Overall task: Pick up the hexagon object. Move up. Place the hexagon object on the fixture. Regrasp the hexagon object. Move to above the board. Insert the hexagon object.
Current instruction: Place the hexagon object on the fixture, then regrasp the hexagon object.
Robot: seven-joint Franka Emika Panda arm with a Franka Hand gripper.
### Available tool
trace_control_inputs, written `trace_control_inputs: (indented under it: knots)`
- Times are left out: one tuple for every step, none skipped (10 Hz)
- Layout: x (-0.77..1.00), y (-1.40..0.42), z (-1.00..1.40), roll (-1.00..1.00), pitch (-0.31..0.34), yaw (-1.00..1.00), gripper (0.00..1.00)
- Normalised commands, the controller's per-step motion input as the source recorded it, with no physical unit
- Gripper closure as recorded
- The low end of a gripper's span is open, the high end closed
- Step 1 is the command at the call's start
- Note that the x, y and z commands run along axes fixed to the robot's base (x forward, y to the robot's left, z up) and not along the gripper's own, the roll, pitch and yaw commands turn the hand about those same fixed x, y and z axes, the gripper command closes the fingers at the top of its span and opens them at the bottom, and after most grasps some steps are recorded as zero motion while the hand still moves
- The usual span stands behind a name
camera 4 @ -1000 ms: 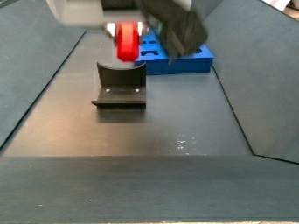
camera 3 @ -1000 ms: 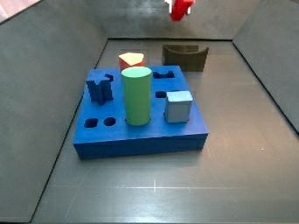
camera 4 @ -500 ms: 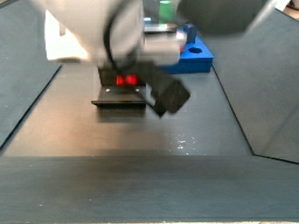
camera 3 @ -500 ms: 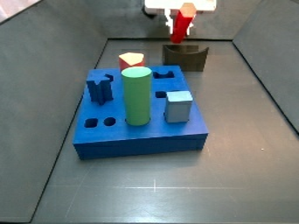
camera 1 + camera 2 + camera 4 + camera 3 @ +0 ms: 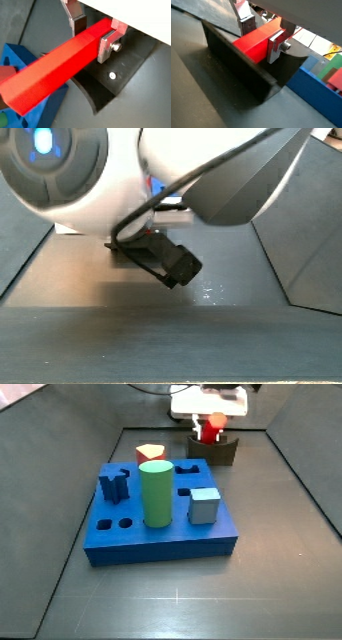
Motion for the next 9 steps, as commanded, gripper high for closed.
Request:
trace_control_inputs:
  knots:
    - [0.13,0.07,-0.20,-0.14,-0.019,-0.07,1.00]
    - [0.00,0.00,0.00,0.00,0.000,0.00,0.00]
    - [0.00,0.00,1.00,-0.05,-0.004,0.00,0.00]
    - [0.00,0.00,1.00,-0.05,-0.002,0.00,0.00]
    - [-0.02,0.01,1.00,-0.03,0.003,0.01,0.00]
    - [-0.02,0.00,1.00,-0.01,0.005,0.02,0.00]
    - [-0.03,0.00,1.00,0.01,0.014,0.02,0.00]
    - [-0.04,0.00,1.00,0.02,0.022,0.02,0.00]
    - [-0.04,0.00,0.87,0.03,0.032,0.02,0.00]
